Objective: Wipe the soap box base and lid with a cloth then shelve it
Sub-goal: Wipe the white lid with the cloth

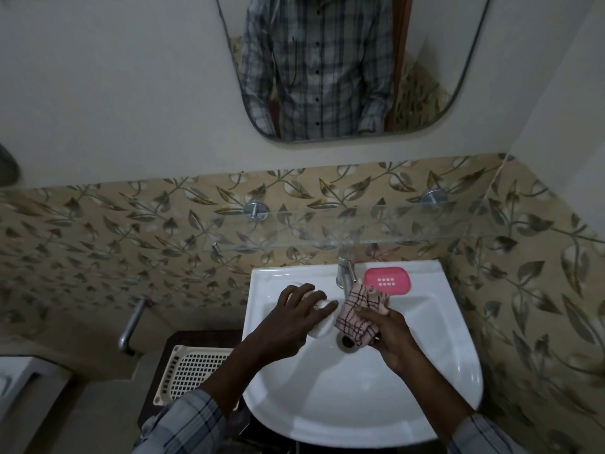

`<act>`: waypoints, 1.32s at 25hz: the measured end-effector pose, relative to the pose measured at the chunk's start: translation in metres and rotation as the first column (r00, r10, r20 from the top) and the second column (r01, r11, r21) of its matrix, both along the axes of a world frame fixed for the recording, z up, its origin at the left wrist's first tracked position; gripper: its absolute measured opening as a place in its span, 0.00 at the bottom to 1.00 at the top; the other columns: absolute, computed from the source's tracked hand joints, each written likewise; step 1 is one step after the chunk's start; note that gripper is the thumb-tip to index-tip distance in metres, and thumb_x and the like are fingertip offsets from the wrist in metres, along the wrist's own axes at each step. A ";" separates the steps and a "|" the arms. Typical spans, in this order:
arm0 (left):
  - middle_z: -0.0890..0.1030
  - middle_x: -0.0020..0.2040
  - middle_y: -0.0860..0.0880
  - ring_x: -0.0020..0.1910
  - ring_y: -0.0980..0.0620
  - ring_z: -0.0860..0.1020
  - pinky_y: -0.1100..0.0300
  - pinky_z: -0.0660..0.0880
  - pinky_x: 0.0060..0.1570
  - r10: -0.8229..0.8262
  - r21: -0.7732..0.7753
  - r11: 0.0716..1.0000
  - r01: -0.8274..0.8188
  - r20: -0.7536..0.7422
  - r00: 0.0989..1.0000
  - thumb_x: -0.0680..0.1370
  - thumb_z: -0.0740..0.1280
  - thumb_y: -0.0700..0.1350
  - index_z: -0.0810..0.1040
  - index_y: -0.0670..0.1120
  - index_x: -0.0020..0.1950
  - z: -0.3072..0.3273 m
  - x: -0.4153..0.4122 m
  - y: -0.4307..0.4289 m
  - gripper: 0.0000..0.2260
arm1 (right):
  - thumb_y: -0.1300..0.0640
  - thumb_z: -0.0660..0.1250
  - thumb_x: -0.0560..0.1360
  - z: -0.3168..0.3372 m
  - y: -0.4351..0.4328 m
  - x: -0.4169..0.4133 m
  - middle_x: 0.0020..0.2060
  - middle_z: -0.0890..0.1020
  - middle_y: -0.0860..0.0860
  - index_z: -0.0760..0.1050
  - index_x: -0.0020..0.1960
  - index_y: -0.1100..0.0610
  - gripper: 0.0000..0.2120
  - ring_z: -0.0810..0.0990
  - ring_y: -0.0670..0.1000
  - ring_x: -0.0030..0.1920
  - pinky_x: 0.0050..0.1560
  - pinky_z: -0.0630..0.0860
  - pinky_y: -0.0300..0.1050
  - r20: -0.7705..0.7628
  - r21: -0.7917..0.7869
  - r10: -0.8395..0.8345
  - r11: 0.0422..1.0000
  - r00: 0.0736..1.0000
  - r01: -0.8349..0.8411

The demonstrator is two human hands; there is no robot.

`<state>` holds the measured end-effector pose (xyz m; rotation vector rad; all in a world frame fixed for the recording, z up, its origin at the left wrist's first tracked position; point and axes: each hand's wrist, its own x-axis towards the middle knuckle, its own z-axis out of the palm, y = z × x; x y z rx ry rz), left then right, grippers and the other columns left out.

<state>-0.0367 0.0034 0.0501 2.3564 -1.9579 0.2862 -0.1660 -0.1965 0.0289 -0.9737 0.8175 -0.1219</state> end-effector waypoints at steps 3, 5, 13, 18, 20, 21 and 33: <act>0.68 0.70 0.47 0.74 0.41 0.62 0.35 0.53 0.74 -0.010 0.029 1.000 0.008 0.081 0.997 0.68 0.63 0.37 0.58 0.52 0.79 -0.002 0.006 -0.002 0.39 | 0.69 0.69 0.72 -0.001 -0.001 0.003 0.47 0.87 0.62 0.80 0.55 0.63 0.12 0.85 0.63 0.48 0.49 0.83 0.58 0.007 -0.026 -0.016 1.000 1.000 0.016; 0.68 0.71 0.48 0.74 0.42 0.63 0.35 0.53 0.74 0.004 0.049 0.999 -0.009 0.100 0.995 0.69 0.61 0.37 0.57 0.52 0.80 -0.007 0.006 -0.003 0.38 | 0.73 0.67 0.72 -0.002 0.000 0.003 0.48 0.86 0.62 0.80 0.56 0.63 0.14 0.85 0.64 0.49 0.49 0.83 0.60 0.039 -0.024 -0.037 0.999 0.999 0.038; 0.69 0.73 0.49 0.73 0.55 0.66 0.51 0.61 0.76 0.154 -0.115 0.956 -0.272 -0.592 0.791 0.72 0.73 0.49 0.60 0.46 0.78 -0.013 0.000 -0.007 0.38 | 0.67 0.73 0.72 -0.002 0.002 0.006 0.45 0.87 0.61 0.81 0.53 0.62 0.11 0.87 0.61 0.45 0.49 0.83 0.59 0.054 -0.012 -0.085 0.996 0.995 0.085; 0.78 0.68 0.49 0.66 0.50 0.77 0.53 0.75 0.63 -0.130 0.157 0.674 -0.721 -0.937 -0.325 0.80 0.64 0.52 0.69 0.56 0.74 -0.003 -0.002 -0.014 0.22 | 0.75 0.70 0.69 0.022 0.007 0.017 0.45 0.87 0.57 0.79 0.57 0.61 0.19 0.87 0.58 0.44 0.45 0.84 0.55 0.073 -0.184 -0.099 0.977 0.992 0.111; 0.77 0.69 0.41 0.69 0.40 0.74 0.44 0.69 0.70 -0.207 0.220 0.650 -0.727 -0.870 -0.448 0.80 0.63 0.52 0.72 0.47 0.73 -0.003 0.000 -0.018 0.22 | 0.73 0.70 0.69 0.034 0.020 0.031 0.49 0.86 0.52 0.77 0.60 0.57 0.22 0.86 0.51 0.48 0.47 0.84 0.51 0.080 -0.363 -0.062 0.928 0.995 0.087; 0.78 0.68 0.40 0.68 0.39 0.74 0.43 0.69 0.70 -0.203 0.227 0.652 -0.724 -0.867 -0.455 0.80 0.63 0.53 0.73 0.46 0.72 -0.003 -0.003 -0.022 0.22 | 0.72 0.69 0.71 0.040 0.032 0.038 0.49 0.85 0.50 0.77 0.60 0.57 0.21 0.85 0.46 0.47 0.47 0.84 0.48 0.073 -0.445 -0.052 0.892 0.996 0.079; 0.80 0.62 0.34 0.62 0.36 0.79 0.42 0.75 0.62 -0.010 0.491 0.678 -0.547 -0.738 -0.675 0.80 0.59 0.62 0.77 0.36 0.66 0.030 0.006 -0.011 0.31 | 0.71 0.65 0.75 0.025 0.020 0.037 0.56 0.83 0.62 0.81 0.56 0.64 0.13 0.81 0.59 0.60 0.69 0.71 0.57 -0.059 -0.935 0.917 -0.189 0.394 0.299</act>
